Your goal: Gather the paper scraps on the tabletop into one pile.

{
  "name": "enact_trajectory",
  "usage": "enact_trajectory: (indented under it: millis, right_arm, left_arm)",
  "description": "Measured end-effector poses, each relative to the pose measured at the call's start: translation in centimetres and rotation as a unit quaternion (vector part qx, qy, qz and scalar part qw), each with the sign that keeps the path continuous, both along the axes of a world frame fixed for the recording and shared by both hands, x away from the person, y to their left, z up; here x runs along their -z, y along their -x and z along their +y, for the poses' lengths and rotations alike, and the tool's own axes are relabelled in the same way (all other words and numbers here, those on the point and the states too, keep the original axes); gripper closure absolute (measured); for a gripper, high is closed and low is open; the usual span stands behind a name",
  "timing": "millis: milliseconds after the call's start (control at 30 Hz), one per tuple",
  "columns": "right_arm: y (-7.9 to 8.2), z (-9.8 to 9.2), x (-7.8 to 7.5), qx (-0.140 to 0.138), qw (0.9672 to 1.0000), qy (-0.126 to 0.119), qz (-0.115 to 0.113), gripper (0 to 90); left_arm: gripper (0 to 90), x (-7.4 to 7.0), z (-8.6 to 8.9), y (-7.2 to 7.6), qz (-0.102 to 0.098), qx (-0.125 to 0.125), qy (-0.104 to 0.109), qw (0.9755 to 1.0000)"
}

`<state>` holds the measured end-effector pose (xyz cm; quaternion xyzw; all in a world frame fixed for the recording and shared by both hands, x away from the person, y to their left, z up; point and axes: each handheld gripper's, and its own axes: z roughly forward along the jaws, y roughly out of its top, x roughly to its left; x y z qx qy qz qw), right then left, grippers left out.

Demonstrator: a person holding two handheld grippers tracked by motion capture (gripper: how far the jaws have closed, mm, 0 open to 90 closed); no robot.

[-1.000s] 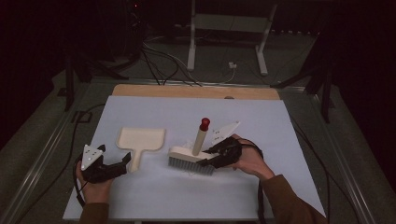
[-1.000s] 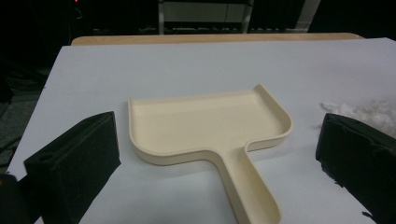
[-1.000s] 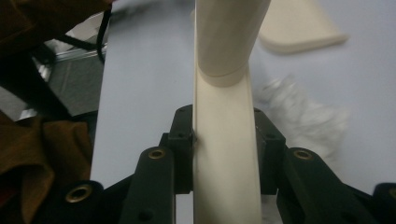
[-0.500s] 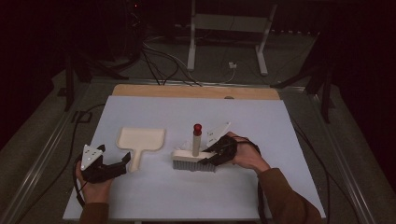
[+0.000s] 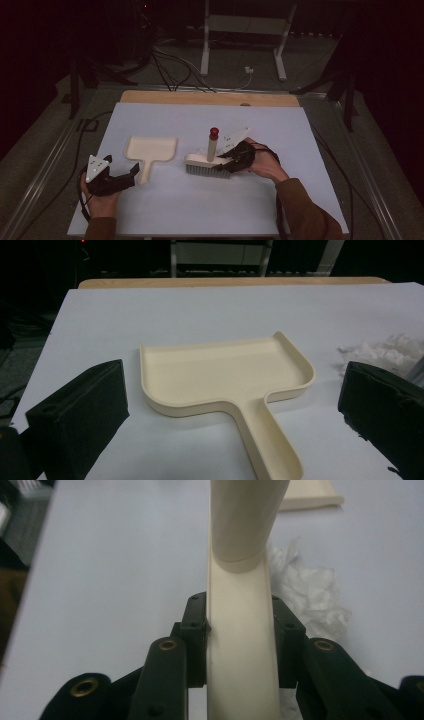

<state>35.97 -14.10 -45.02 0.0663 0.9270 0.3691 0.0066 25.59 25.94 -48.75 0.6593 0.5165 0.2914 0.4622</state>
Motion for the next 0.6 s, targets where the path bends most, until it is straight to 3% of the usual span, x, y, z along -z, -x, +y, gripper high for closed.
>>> enact_trajectory:
  millis: [133, 267, 500, 600]
  right_arm:
    - [0.8, -0.1, -0.8, 0.033, 0.9983, -0.04, 0.027, 68.0]
    - [1.5, 0.3, -1.3, 0.091, 0.9918, -0.073, 0.053, 68.0]
    - [2.3, 2.0, -1.1, 0.201, 0.9711, -0.088, 0.092, 68.0]
    - [2.6, 2.9, -0.8, 0.247, 0.9592, -0.088, 0.106, 68.0]
  left_arm:
    - [0.4, 0.0, -0.2, 0.0, 0.0, 0.002, -0.002, 1.0]
    - [0.4, 0.0, -0.2, 0.0, 0.001, 0.002, -0.002, 1.0]
    - [0.4, 0.0, -0.1, 0.0, 0.0, 0.001, -0.001, 1.0]
    - [0.5, 0.0, -0.1, 0.0, 0.0, 0.001, -0.001, 1.0]
